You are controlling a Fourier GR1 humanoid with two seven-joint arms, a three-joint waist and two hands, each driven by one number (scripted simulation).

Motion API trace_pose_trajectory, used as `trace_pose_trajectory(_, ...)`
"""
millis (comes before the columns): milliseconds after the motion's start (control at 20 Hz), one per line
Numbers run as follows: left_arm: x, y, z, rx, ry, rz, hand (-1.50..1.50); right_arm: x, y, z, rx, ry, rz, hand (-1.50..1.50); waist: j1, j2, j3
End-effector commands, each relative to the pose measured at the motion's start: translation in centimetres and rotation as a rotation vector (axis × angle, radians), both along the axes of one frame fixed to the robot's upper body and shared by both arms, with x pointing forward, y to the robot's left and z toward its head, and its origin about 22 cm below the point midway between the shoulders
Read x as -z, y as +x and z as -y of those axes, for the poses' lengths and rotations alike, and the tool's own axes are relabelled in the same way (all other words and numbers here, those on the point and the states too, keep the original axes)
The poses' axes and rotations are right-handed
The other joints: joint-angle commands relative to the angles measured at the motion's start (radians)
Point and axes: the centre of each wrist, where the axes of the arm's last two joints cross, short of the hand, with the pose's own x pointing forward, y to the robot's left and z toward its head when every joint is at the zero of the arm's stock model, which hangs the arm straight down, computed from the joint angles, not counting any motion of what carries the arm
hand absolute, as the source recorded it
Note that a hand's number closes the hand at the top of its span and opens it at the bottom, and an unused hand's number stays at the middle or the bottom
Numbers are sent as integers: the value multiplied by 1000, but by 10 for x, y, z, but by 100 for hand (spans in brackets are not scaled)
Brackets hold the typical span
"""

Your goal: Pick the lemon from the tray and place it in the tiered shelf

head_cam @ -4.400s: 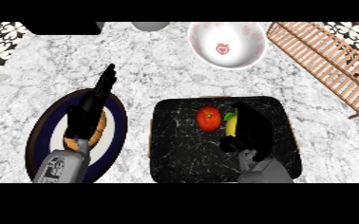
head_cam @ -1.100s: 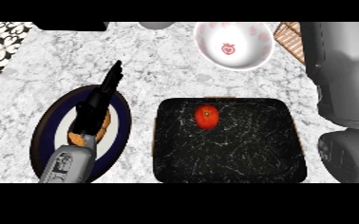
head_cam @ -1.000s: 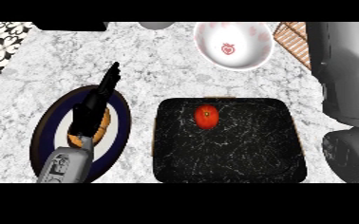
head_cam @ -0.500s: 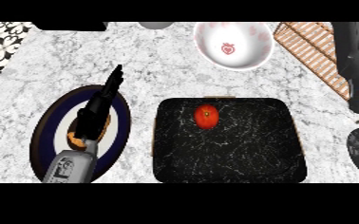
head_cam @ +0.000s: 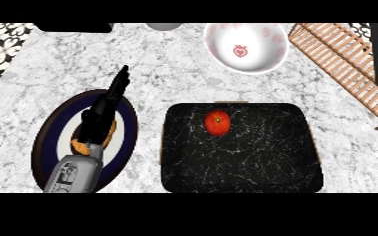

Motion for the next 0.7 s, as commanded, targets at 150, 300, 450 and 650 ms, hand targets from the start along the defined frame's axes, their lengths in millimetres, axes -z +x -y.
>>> trace_pose_trajectory(150, -3, -2, 0, 6, -12, -6, 0, 10, -8, 36, -49, 72, 330, 150, 8, 3, 0)
trace_pose_trajectory(300, -3, -1, 4, -10, 10, 6, 0, 34, -8, 39, -71, 76, 333, 150, -2, -1, 0)
trace_pose_trajectory(450, 5, 8, -20, -8, 6, -17, 0, 14, -9, 46, -81, 88, 356, 150, -9, -2, -1)
trace_pose_trajectory(650, 3, 0, -11, 5, 0, -2, 0, 32, -11, 67, -77, 85, 362, 150, 0, -1, 0)
